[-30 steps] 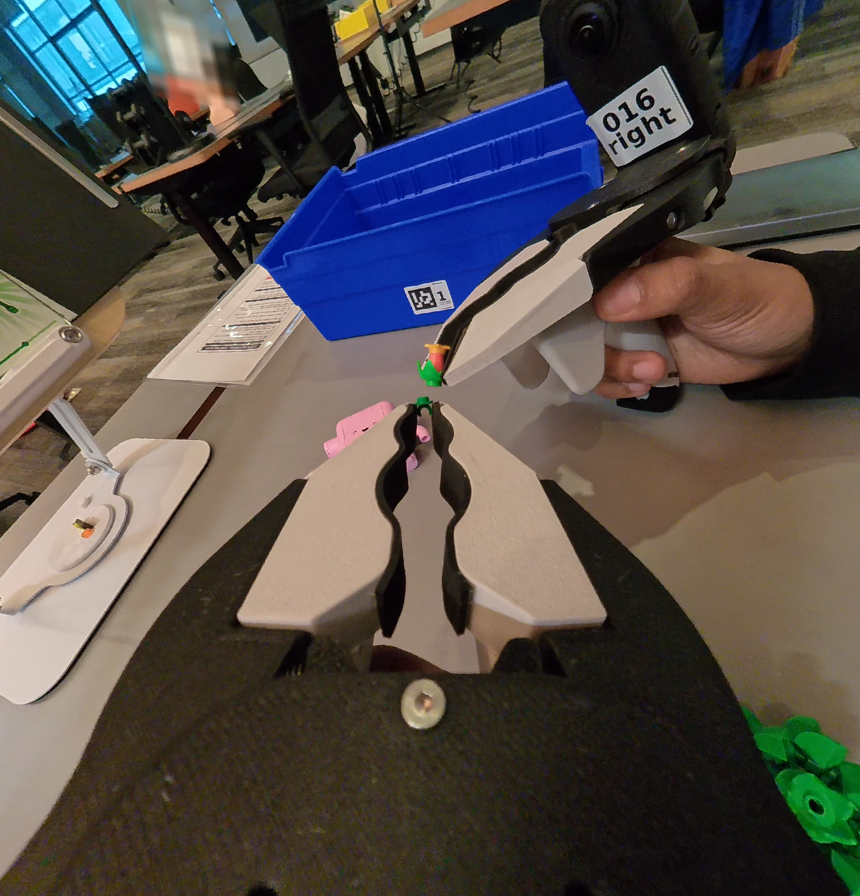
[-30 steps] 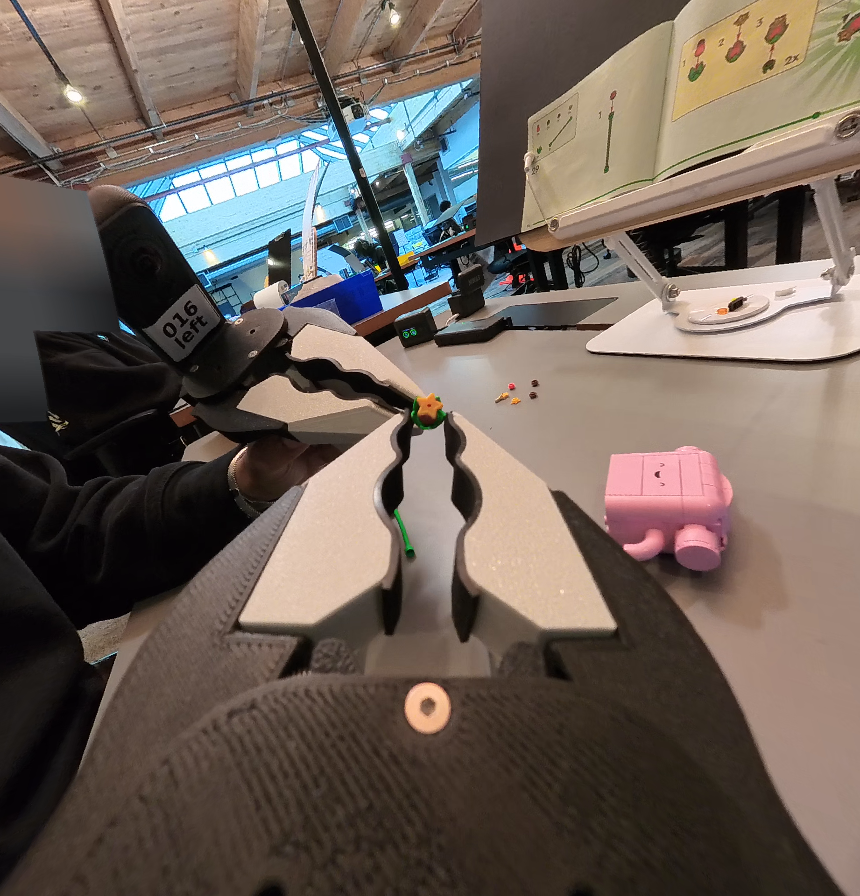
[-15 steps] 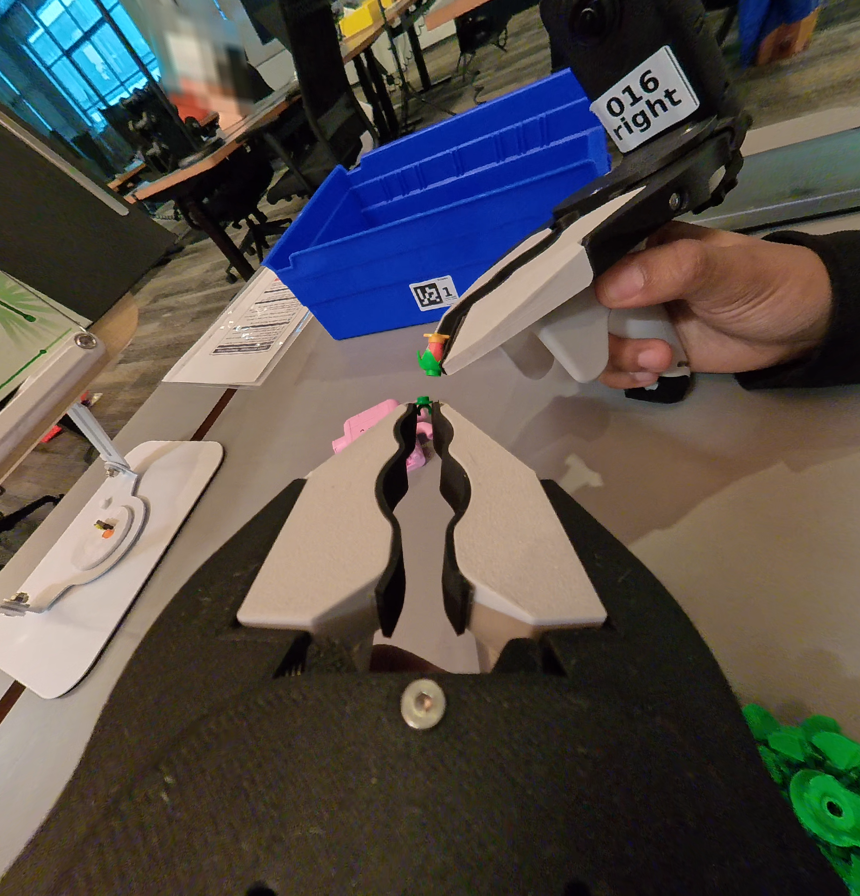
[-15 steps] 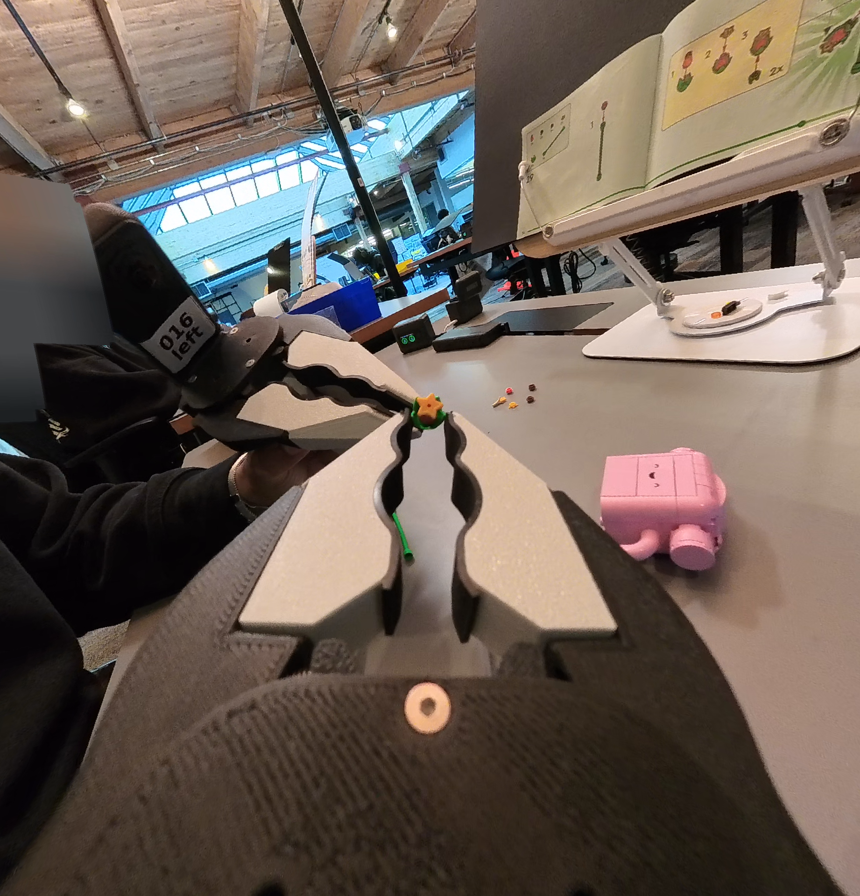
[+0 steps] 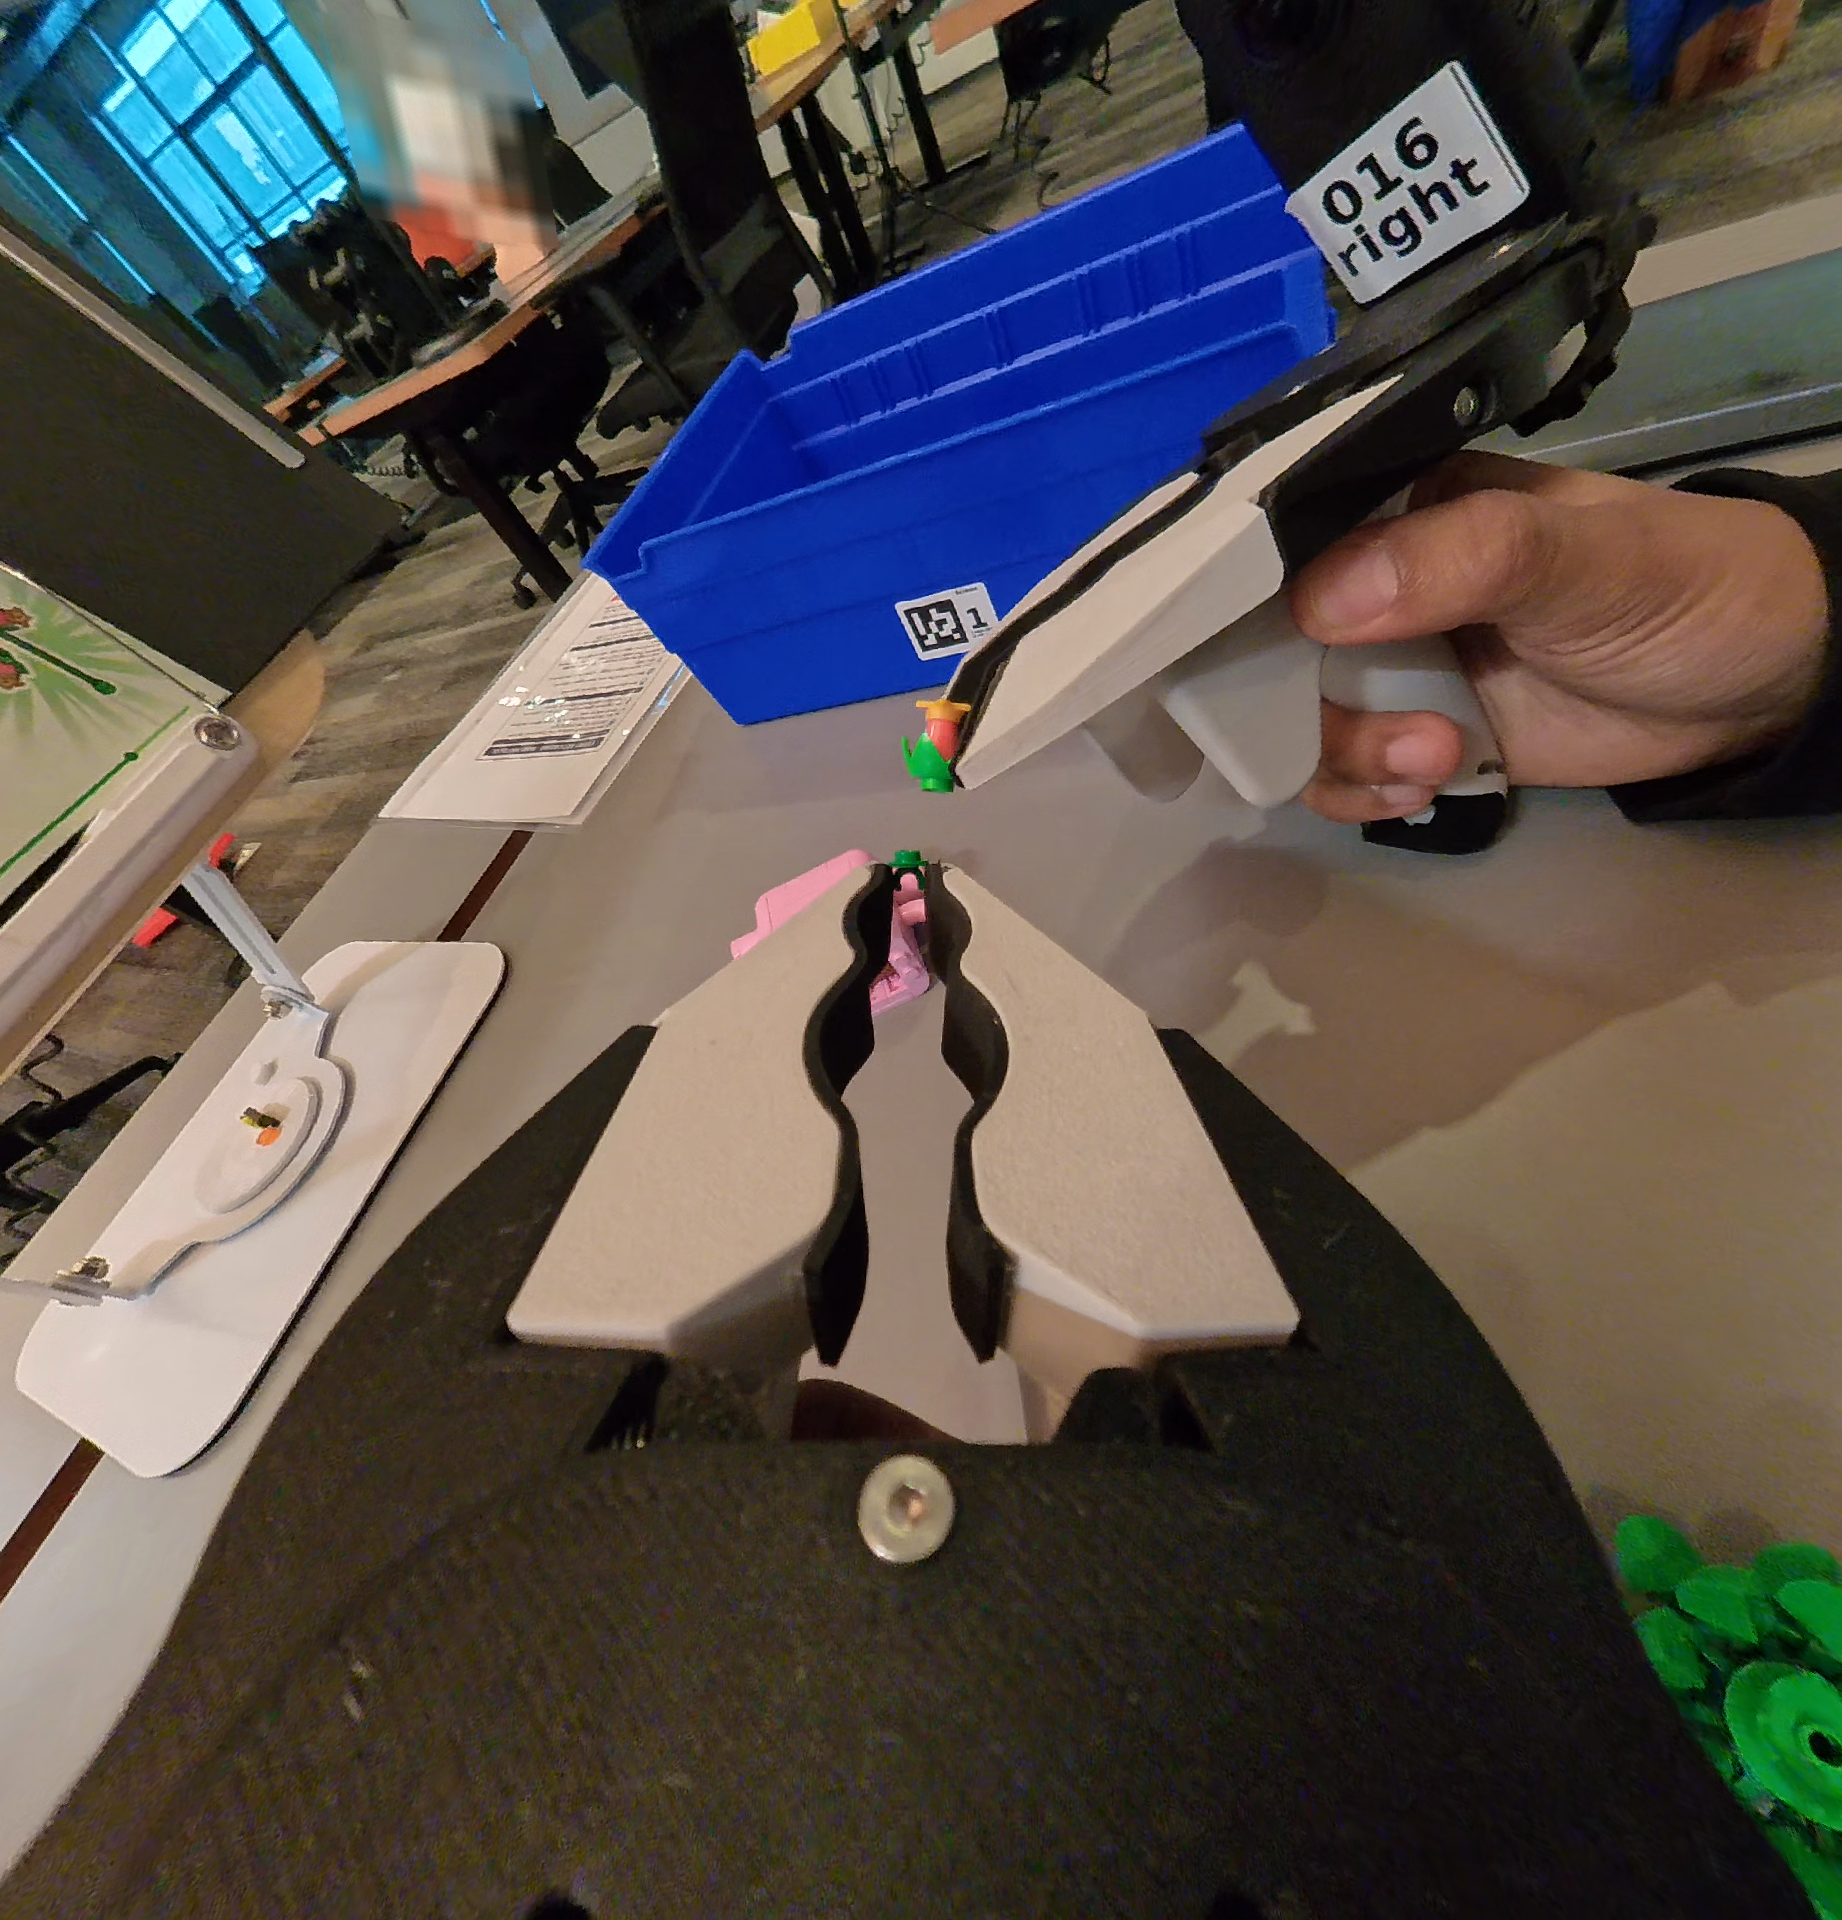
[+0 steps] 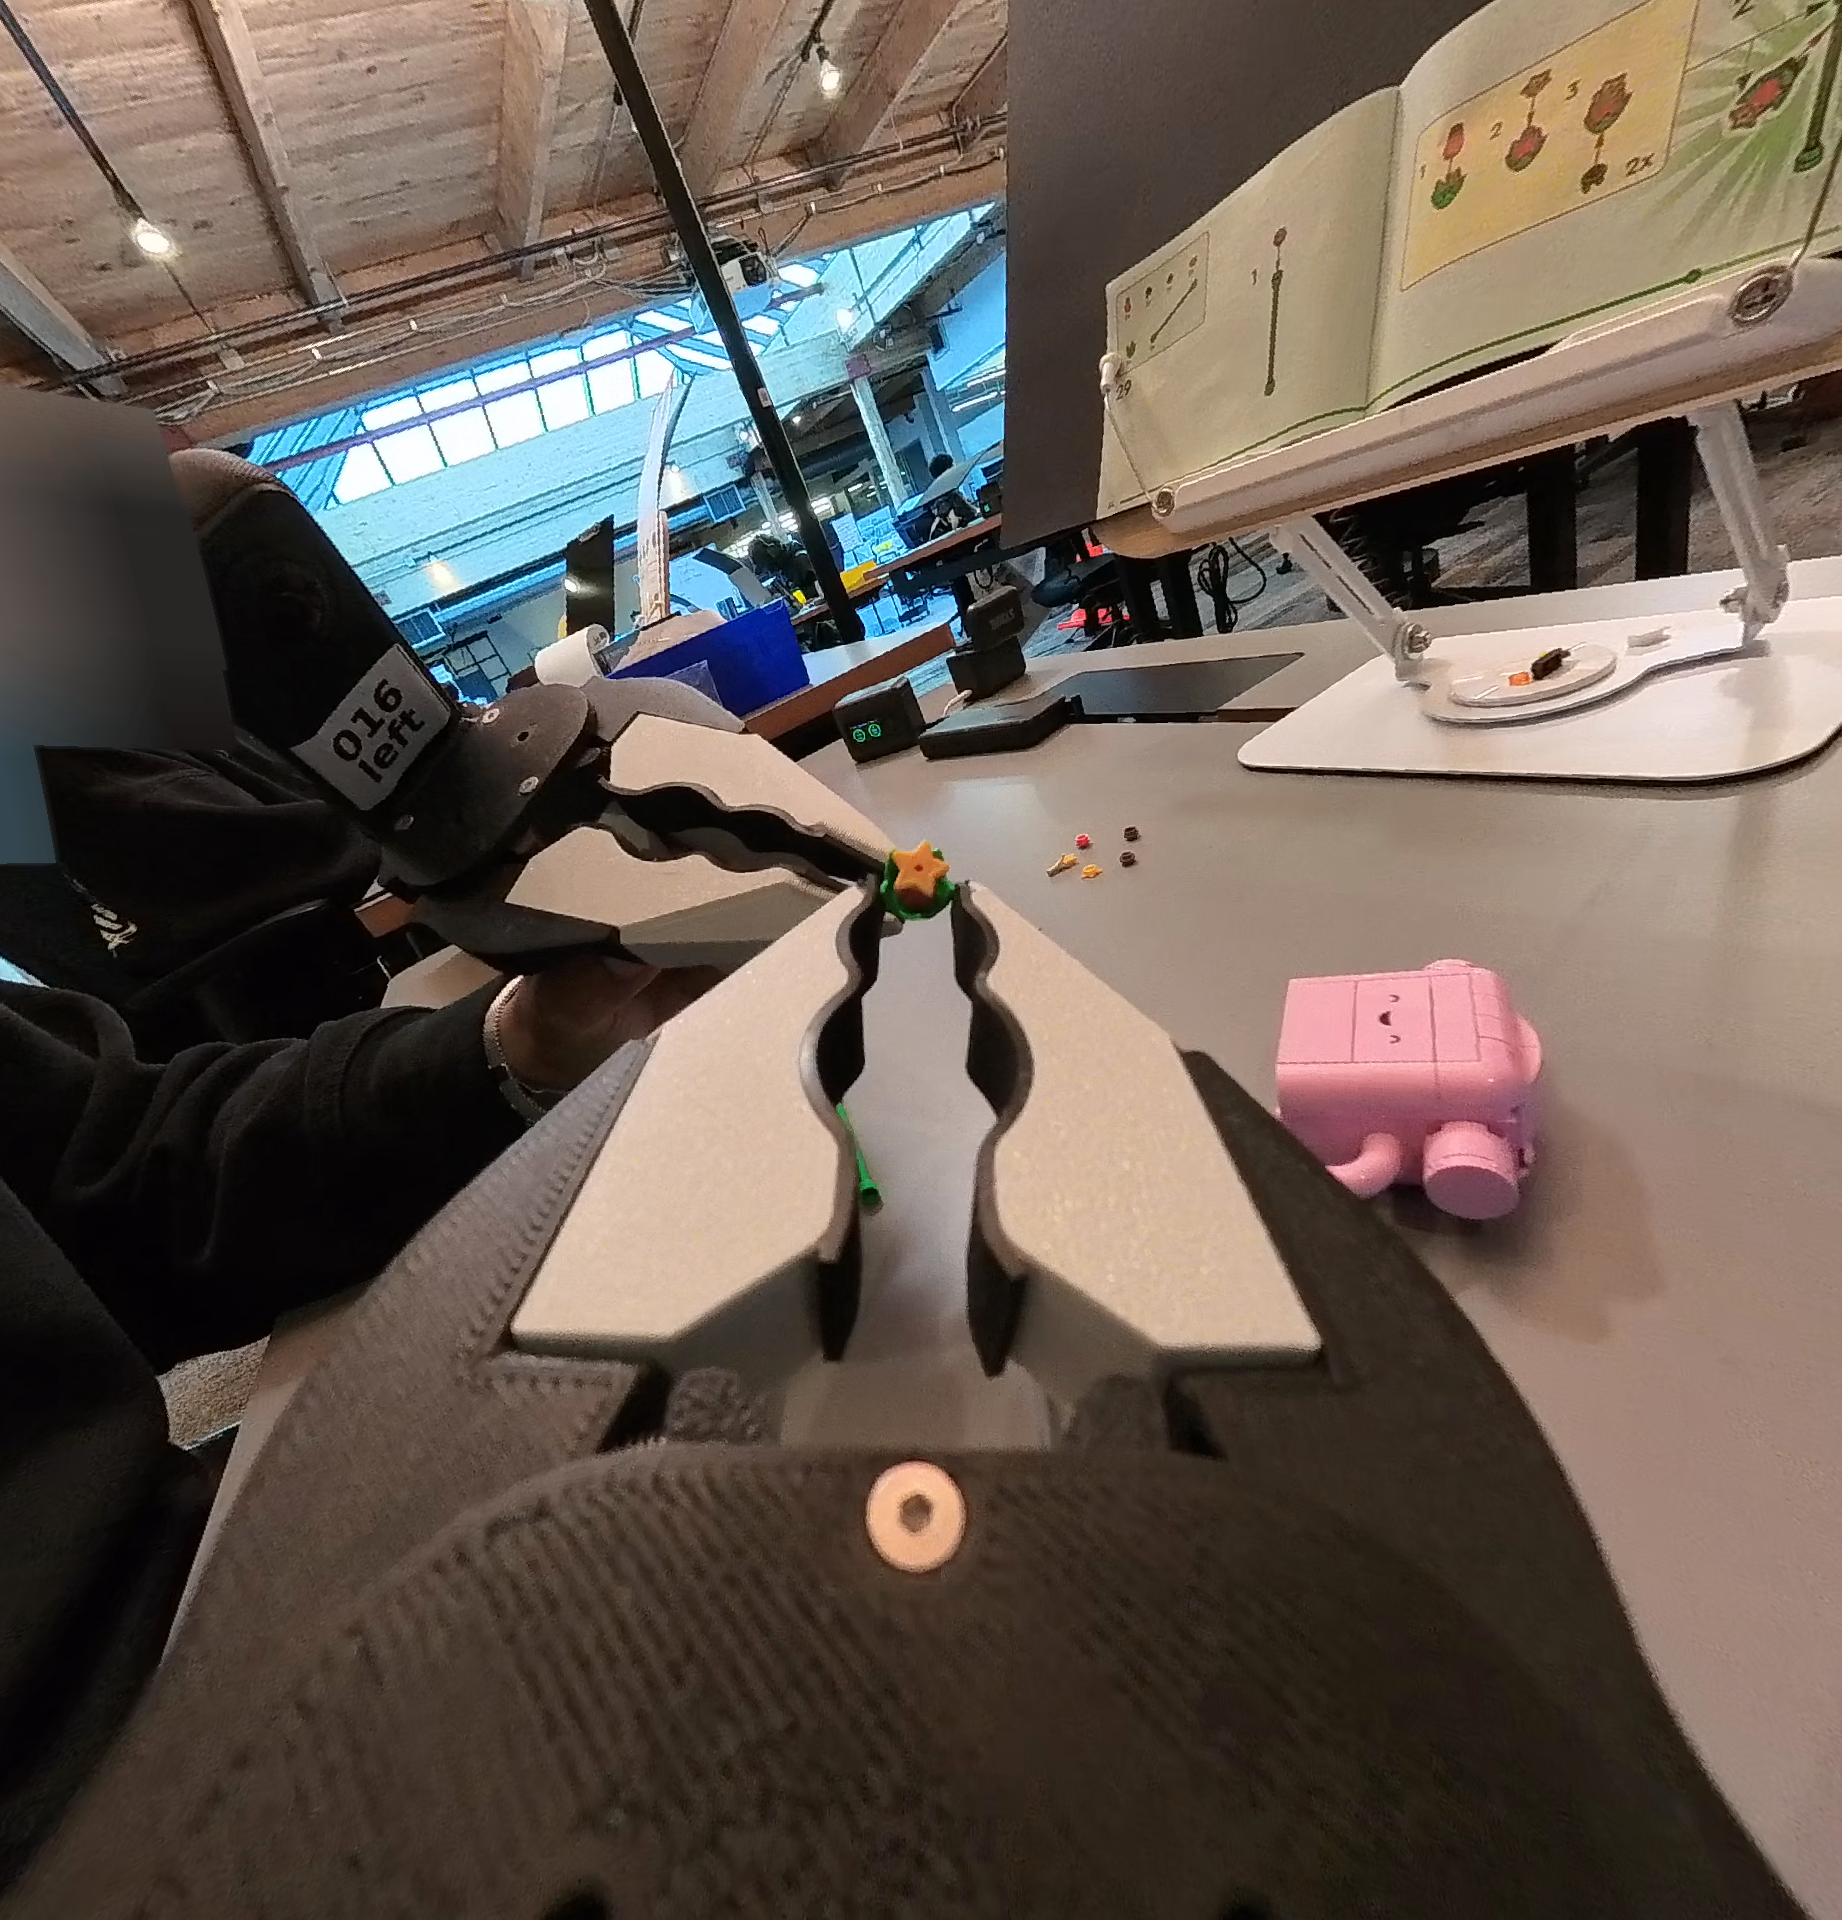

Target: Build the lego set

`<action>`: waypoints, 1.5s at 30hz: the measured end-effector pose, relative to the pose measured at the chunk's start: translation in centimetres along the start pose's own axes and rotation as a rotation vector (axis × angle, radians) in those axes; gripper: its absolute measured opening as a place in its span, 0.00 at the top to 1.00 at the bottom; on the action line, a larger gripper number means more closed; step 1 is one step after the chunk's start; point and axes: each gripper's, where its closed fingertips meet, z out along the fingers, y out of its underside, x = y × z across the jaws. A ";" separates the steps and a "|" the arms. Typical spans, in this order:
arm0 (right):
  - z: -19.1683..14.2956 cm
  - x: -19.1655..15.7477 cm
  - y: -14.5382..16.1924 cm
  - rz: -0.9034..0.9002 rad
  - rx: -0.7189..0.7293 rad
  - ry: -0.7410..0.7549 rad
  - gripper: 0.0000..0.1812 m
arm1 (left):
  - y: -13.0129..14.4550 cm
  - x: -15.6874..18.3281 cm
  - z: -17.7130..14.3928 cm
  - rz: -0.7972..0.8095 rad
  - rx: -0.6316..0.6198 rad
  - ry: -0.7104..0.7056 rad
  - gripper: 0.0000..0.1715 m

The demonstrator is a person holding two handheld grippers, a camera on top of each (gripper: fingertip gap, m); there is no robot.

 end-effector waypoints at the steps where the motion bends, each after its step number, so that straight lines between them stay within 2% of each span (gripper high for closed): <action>1: 0.0 0.0 0.0 -0.001 0.000 0.001 0.93 | 0.0 0.0 0.0 -0.001 0.001 -0.001 0.97; 22: 0.5 0.0 1.2 -0.126 -0.085 0.064 0.93 | 0.4 -0.2 0.0 -0.005 0.000 -0.006 0.97; 29: 0.3 0.8 1.2 -0.082 -0.087 0.097 0.93 | 0.7 -0.2 0.1 -0.001 -0.008 -0.008 0.97; 32: 0.1 2.2 2.5 -0.064 -0.188 0.176 0.93 | 1.1 -0.5 0.2 -0.009 -0.019 -0.012 0.97; 35: -0.6 4.1 5.8 -0.211 -0.448 0.333 0.93 | 1.5 -0.9 0.1 -0.020 -0.029 -0.019 0.97; 38: -0.9 4.7 8.8 -0.311 -0.666 0.395 0.93 | 2.1 -1.4 0.1 -0.038 -0.037 -0.025 0.97; 45: -1.3 5.2 9.9 -0.298 -0.768 0.497 0.93 | 2.7 -2.0 0.0 -0.047 -0.048 -0.044 0.97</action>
